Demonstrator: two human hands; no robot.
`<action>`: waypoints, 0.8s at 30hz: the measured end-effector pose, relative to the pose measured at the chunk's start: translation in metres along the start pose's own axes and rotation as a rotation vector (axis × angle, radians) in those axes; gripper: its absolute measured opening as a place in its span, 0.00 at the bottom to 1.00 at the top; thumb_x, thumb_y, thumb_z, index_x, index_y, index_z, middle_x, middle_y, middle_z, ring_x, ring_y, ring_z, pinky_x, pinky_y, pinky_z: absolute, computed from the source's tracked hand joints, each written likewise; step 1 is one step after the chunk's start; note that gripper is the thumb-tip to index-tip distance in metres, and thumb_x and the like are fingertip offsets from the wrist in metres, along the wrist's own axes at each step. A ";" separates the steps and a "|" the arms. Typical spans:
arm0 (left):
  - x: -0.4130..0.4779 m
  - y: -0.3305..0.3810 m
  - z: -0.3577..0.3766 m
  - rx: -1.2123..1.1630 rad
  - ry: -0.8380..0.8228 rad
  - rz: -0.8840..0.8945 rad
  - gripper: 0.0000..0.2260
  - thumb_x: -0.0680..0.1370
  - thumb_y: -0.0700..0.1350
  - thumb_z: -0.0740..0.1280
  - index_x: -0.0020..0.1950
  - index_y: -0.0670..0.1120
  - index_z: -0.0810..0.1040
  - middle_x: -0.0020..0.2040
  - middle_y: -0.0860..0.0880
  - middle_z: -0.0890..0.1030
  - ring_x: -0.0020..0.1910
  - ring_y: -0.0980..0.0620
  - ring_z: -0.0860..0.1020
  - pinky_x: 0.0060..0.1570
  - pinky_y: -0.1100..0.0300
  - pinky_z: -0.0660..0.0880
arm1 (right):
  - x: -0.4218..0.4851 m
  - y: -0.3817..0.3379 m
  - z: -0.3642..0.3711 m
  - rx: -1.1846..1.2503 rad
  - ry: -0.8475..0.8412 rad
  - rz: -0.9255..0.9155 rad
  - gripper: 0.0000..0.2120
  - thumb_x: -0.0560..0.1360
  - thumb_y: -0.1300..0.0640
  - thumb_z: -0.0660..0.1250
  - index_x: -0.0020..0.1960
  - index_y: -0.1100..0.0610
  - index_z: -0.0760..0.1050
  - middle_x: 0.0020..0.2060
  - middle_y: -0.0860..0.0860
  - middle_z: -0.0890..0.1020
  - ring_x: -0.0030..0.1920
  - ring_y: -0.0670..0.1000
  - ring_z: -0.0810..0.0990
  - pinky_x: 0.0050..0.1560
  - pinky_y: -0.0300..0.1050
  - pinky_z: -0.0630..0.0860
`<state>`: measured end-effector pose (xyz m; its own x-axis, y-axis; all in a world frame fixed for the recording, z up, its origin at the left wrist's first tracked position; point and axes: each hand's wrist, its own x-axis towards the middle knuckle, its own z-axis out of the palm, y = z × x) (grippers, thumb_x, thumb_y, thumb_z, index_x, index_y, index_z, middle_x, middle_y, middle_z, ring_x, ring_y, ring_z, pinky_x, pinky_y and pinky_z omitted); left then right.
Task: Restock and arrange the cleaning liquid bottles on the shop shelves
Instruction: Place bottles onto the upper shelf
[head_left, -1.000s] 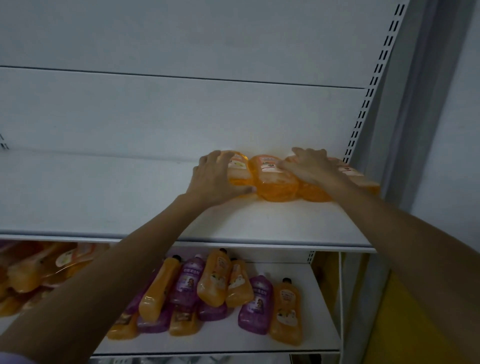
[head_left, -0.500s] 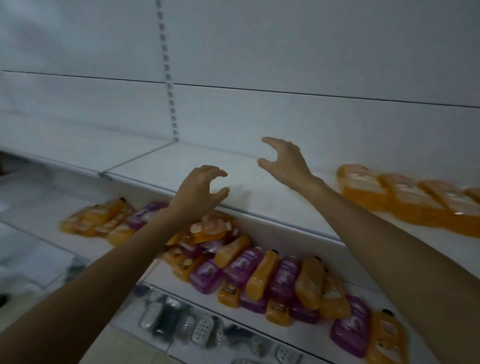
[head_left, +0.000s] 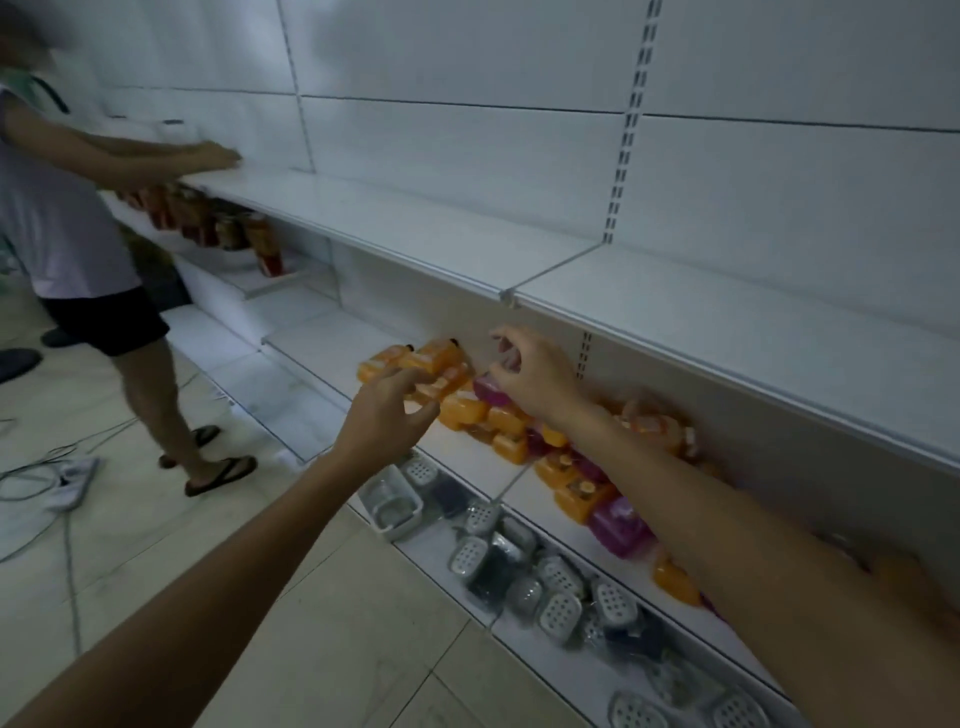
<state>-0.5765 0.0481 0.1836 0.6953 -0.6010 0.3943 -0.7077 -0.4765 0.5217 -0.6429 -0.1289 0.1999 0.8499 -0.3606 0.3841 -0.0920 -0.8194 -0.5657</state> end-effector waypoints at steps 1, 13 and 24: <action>-0.001 -0.012 -0.002 -0.004 -0.002 -0.022 0.12 0.75 0.41 0.68 0.58 0.41 0.79 0.56 0.42 0.79 0.52 0.47 0.78 0.51 0.56 0.74 | 0.000 0.001 0.014 0.005 -0.030 0.031 0.19 0.72 0.58 0.66 0.63 0.56 0.74 0.53 0.53 0.80 0.51 0.53 0.78 0.52 0.44 0.74; 0.056 -0.125 0.050 -0.022 -0.158 -0.197 0.15 0.78 0.44 0.64 0.63 0.42 0.75 0.61 0.42 0.76 0.52 0.50 0.77 0.48 0.65 0.68 | 0.067 0.078 0.125 0.118 -0.219 0.403 0.17 0.71 0.59 0.68 0.60 0.60 0.75 0.45 0.52 0.78 0.49 0.50 0.75 0.48 0.40 0.70; 0.160 -0.254 0.059 0.007 -0.209 -0.310 0.15 0.77 0.44 0.65 0.62 0.42 0.76 0.60 0.42 0.77 0.57 0.47 0.76 0.55 0.57 0.72 | 0.208 0.086 0.230 0.252 -0.311 0.458 0.14 0.75 0.58 0.67 0.57 0.63 0.73 0.44 0.54 0.76 0.45 0.49 0.74 0.40 0.39 0.71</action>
<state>-0.2934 0.0350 0.0691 0.8367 -0.5449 0.0554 -0.4689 -0.6602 0.5868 -0.3551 -0.1720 0.0630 0.8683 -0.4732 -0.1491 -0.3909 -0.4676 -0.7928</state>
